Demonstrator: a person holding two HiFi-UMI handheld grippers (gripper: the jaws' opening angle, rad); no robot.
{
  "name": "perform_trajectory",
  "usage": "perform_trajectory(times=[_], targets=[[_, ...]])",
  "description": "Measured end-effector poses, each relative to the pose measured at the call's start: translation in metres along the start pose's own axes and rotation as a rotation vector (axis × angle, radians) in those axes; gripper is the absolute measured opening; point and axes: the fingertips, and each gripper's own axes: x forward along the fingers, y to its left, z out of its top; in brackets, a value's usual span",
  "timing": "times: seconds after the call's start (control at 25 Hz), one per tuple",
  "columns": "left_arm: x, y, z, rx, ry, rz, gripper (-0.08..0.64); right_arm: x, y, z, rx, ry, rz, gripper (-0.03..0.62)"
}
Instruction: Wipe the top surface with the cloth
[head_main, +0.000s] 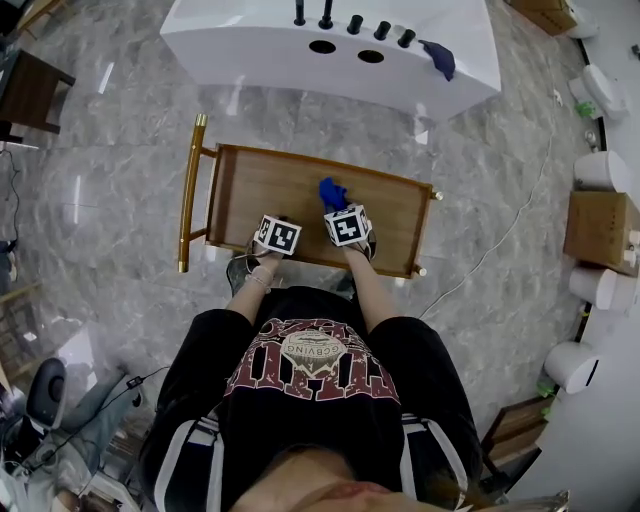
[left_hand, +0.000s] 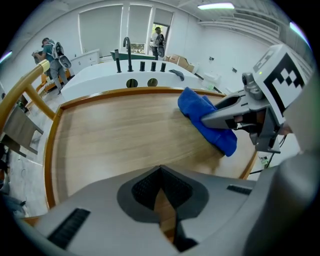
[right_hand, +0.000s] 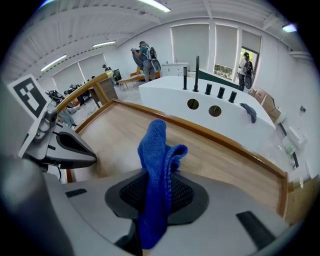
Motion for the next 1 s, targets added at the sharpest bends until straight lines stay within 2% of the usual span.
perform_trajectory(times=[0.44, 1.0], targets=[[-0.009, 0.029, -0.009, -0.075, -0.014, 0.032, 0.049, 0.017, 0.037, 0.025, -0.084, 0.008, 0.069, 0.094], [-0.01, 0.037, -0.013, -0.105, -0.046, 0.034, 0.049, 0.027, 0.061, 0.039, -0.145, 0.017, 0.133, 0.094]])
